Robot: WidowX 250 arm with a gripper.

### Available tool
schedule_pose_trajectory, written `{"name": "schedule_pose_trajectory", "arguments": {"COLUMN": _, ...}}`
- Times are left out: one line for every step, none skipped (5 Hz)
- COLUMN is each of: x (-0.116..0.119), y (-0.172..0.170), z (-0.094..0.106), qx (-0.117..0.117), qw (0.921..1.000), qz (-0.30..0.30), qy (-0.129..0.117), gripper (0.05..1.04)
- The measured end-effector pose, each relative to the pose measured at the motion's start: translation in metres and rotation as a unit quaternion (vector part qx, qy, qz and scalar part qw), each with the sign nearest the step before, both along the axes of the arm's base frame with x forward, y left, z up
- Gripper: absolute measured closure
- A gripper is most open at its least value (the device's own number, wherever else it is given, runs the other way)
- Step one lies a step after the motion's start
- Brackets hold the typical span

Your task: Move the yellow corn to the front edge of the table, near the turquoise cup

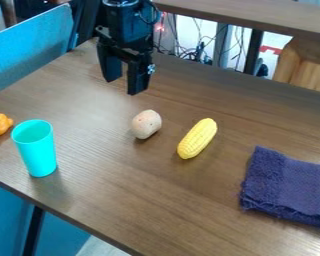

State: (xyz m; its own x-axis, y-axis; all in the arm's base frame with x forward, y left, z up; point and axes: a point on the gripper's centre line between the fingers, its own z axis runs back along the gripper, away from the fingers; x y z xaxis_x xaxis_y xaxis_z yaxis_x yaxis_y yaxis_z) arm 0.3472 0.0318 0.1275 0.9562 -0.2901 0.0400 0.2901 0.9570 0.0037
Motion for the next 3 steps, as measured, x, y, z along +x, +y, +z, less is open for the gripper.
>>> {"name": "schedule_pose_trajectory", "arguments": {"x": -0.002, "y": -0.001, "z": -0.012, "qx": -0.002, "qw": 0.9998, "qz": 0.001, "qy": 0.018, "gripper": 0.085}}
{"name": "schedule_pose_trajectory", "arguments": {"x": -0.002, "y": -0.014, "z": -0.02, "qx": -0.016, "qw": 0.9995, "qz": 0.027, "qy": 0.011, "gripper": 0.085}}
{"name": "schedule_pose_trajectory", "arguments": {"x": 0.001, "y": -0.039, "z": -0.018, "qx": -0.022, "qw": 0.9995, "qz": 0.021, "qy": 0.008, "gripper": 0.085}}
